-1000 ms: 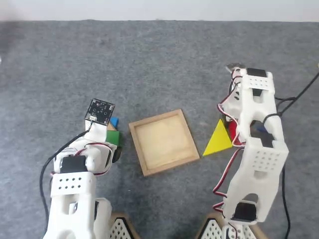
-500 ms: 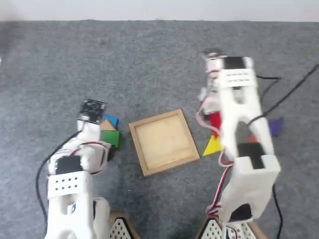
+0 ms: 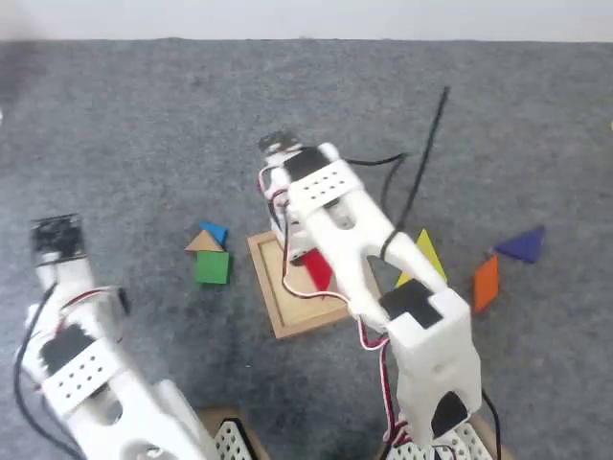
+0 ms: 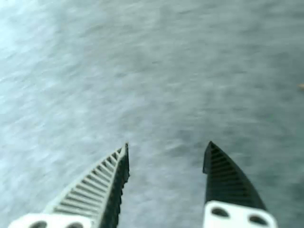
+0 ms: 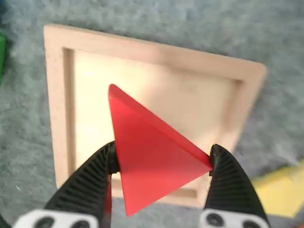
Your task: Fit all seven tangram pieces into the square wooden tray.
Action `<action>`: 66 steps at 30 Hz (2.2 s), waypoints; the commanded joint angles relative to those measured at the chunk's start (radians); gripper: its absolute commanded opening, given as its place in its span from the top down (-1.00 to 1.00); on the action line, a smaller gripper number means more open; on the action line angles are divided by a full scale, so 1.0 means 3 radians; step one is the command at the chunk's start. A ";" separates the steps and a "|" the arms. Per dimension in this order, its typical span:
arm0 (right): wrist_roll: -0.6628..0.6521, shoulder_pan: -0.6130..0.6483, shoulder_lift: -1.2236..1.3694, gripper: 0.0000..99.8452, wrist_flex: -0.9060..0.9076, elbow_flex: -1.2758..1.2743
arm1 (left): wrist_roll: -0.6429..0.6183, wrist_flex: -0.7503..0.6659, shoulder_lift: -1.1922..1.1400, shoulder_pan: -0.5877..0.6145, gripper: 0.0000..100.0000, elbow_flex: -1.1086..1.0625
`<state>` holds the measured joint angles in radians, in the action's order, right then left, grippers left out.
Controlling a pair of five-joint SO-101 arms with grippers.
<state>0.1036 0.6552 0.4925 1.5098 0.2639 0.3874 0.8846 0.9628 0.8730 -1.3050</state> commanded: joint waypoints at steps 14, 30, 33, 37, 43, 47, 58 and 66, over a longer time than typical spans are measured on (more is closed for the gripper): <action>0.0302 0.0366 -0.0018 0.53 -0.0130 0.0077 | 0.0159 -0.0251 0.0041 0.0639 0.50 0.0130; 0.0015 0.0279 -0.0831 0.24 0.0228 0.0072 | 0.0159 -0.0026 0.0041 0.0614 0.50 0.0171; -0.0230 -0.0187 -0.1353 0.24 0.0386 0.0072 | 0.0159 0.0286 0.0041 0.0527 0.50 0.0366; -0.0542 -0.0831 -0.2105 0.24 0.0601 0.0046 | 0.0133 0.1043 0.0041 0.0205 0.50 0.0908; -0.0783 -0.1107 -0.2882 0.24 0.0371 -0.0849 | -0.0215 0.1928 0.0041 -0.0399 0.50 0.2007; -0.0803 -0.1123 -0.3347 0.24 -0.0693 -0.2174 | -0.0363 0.2194 0.0041 -0.0471 0.50 0.2846; -0.0880 -0.1118 -0.3153 0.24 -0.1859 -0.3401 | -0.0373 0.1427 -0.0604 0.0409 0.50 0.3557; -0.0890 -0.1123 -0.3041 0.24 -0.1992 -0.3452 | -0.0036 0.2153 -0.0588 0.0128 0.50 0.3225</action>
<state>-0.1511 0.3299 -0.4219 0.9406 -0.7795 0.3276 1.4293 0.6897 0.9851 -0.3015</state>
